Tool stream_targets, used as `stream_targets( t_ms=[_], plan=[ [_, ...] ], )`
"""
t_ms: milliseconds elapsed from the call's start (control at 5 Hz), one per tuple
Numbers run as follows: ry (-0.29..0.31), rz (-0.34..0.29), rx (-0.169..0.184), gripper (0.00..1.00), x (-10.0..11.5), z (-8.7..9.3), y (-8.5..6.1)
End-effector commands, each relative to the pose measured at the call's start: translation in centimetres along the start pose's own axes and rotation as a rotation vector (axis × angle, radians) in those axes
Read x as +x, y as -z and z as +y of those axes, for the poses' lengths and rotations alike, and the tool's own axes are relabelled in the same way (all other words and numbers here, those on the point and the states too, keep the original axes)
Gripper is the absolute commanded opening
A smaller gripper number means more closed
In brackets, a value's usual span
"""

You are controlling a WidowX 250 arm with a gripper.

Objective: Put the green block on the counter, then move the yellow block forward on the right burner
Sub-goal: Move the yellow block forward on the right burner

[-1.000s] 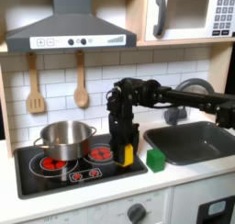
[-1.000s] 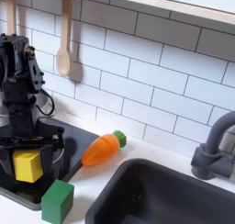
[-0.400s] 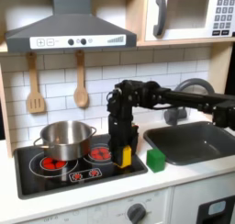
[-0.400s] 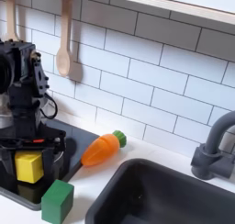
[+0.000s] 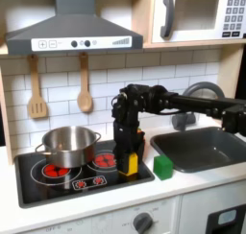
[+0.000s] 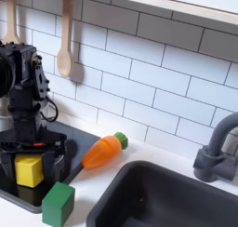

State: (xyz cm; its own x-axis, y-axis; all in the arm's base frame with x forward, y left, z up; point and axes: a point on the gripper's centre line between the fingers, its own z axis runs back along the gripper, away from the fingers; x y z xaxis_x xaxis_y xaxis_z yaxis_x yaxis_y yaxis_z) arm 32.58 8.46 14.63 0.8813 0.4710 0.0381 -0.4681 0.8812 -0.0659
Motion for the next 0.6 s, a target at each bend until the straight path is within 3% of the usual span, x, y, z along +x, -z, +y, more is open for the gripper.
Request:
stream_targets(
  t_ms=[0,200,400],
  plan=[
    [-0.004,0.003,-0.008,1.0,-0.12,-0.11,-0.13],
    [0.001,0.012,0.008,1.0,-0.21,0.05,0.0],
    [-0.006,0.008,0.0,1.0,-0.2,0.06,-0.38]
  ],
)
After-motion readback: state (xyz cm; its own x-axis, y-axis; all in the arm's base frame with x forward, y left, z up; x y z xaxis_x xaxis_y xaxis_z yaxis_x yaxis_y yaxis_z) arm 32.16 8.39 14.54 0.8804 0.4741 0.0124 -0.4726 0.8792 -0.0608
